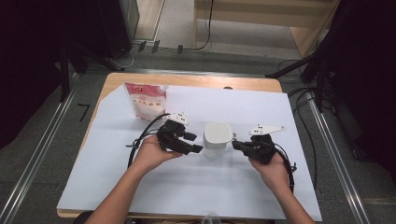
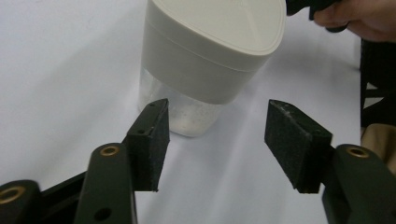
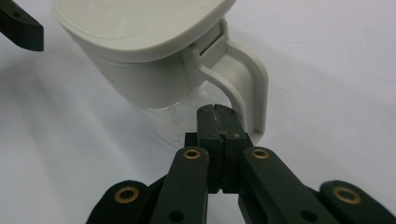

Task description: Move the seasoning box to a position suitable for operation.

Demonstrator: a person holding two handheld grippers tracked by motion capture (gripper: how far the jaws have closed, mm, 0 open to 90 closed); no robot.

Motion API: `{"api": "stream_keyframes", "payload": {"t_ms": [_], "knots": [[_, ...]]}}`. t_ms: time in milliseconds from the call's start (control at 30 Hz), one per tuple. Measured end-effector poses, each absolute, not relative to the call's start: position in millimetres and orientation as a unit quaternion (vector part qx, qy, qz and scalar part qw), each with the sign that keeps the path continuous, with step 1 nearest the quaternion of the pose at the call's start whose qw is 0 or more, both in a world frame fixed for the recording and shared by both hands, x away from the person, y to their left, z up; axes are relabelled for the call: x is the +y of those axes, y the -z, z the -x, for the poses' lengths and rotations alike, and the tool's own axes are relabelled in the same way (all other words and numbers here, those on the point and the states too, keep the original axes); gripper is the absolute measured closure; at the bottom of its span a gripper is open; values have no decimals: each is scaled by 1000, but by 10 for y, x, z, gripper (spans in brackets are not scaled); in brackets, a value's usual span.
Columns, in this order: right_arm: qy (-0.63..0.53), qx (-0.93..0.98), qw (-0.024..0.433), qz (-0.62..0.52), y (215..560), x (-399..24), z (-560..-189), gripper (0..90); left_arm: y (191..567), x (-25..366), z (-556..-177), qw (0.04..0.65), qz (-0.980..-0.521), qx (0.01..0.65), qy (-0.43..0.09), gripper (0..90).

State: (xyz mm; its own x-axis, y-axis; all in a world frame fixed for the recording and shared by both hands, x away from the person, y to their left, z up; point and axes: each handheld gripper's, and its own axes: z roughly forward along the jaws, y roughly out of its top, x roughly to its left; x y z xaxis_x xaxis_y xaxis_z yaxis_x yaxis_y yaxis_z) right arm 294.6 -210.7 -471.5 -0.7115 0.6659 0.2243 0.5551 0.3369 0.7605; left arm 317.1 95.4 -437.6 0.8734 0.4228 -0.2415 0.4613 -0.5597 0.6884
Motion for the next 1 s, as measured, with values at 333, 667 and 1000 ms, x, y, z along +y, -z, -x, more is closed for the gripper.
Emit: {"api": "stream_keyframes", "payload": {"t_ms": [333, 667, 1000], "knots": [[-449, 811, 114, -358, 4425, -2289, -2907, 781, 4297, 899, -3212, 395, -886, 241, 29, 222], [-452, 793, 89, -399, 4406, -2381, -3147, 482, 4308, 831, -3347, 380, -895, 229, 42, 30], [-445, 803, 100, -383, 4431, -2350, -3268, 539, 4246, 833, -3482, 403, -892, 195, 67, 159]]}}
